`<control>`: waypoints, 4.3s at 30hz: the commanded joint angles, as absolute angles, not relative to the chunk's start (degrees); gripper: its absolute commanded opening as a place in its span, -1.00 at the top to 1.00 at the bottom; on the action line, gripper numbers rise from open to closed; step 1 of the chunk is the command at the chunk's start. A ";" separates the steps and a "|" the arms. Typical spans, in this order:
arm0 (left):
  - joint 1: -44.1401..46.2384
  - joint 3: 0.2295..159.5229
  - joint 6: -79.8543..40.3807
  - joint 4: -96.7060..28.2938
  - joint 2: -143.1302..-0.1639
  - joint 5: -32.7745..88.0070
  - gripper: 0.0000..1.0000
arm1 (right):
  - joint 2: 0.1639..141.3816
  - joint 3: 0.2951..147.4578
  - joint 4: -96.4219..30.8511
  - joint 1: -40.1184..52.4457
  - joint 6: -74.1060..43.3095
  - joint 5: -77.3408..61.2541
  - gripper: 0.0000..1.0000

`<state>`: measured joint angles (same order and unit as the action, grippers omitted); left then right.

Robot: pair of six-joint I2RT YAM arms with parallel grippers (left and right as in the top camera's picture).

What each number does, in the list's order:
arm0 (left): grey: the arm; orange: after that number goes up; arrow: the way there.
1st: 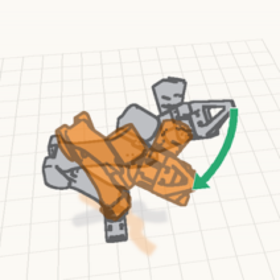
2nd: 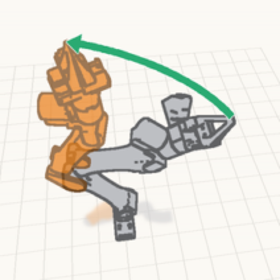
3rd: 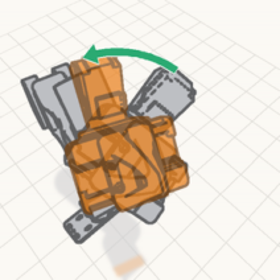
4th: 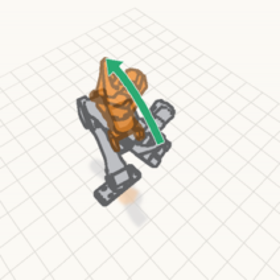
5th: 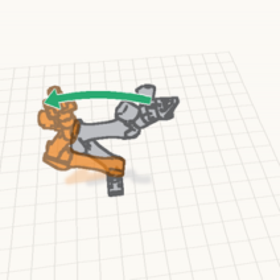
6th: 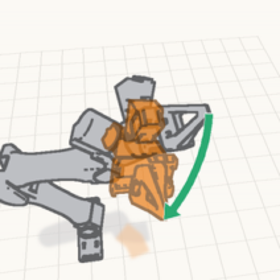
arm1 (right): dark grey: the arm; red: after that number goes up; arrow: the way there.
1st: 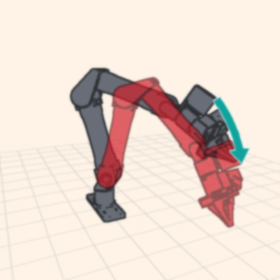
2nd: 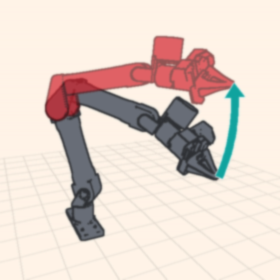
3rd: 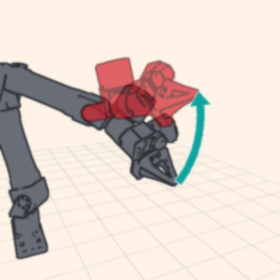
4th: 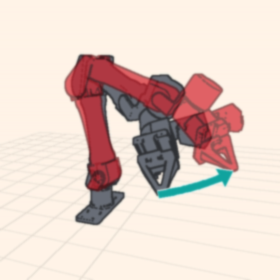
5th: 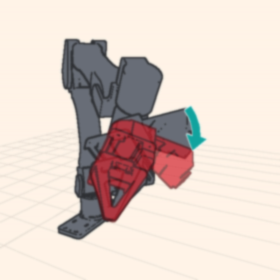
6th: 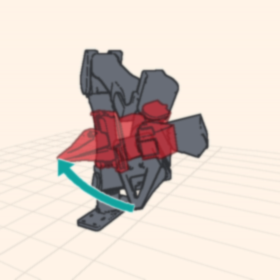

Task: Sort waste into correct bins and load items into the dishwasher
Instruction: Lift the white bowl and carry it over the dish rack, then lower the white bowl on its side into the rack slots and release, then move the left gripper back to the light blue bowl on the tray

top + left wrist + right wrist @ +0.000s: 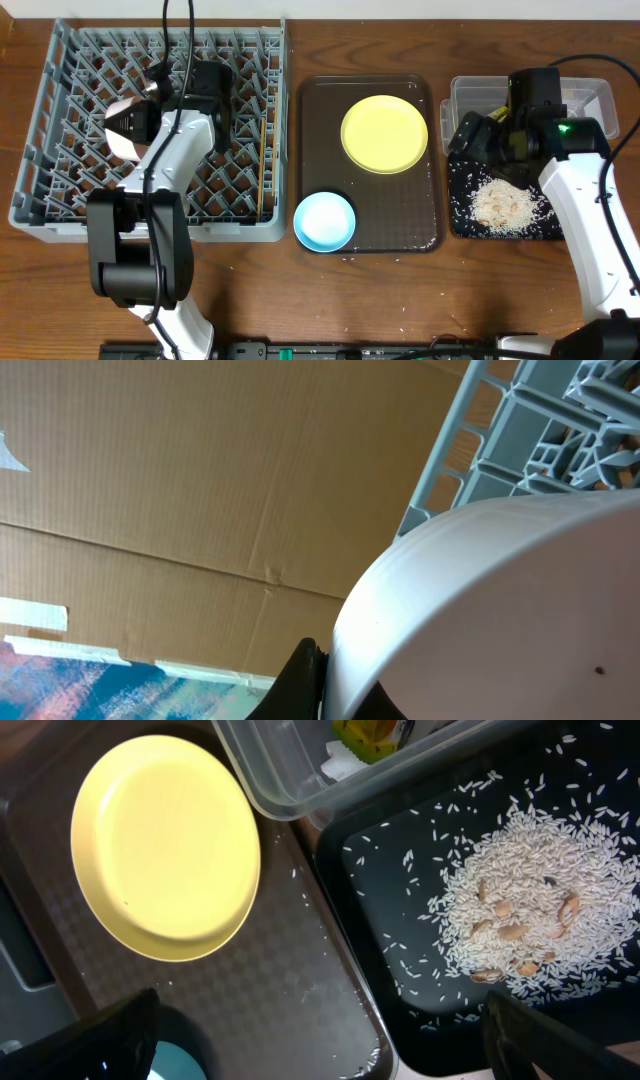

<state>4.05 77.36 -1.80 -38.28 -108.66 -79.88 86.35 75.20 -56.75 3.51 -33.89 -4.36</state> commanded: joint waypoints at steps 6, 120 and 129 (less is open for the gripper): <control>6.83 76.82 -3.70 -38.94 -109.19 -78.89 0.85 | 85.41 75.26 -56.82 3.07 -34.24 -4.56 -0.99; 21.91 75.96 -9.34 -44.53 -111.55 -68.97 0.05 | 85.41 75.26 -56.82 3.07 -34.24 -4.56 -0.98; 26.09 76.03 -9.34 -46.87 -108.84 -68.97 -0.02 | 85.41 75.26 -56.82 3.07 -34.24 -4.56 -0.99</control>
<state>24.36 76.25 -8.80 -46.52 -110.59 -68.88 86.35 75.20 -56.75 3.51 -33.89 -4.36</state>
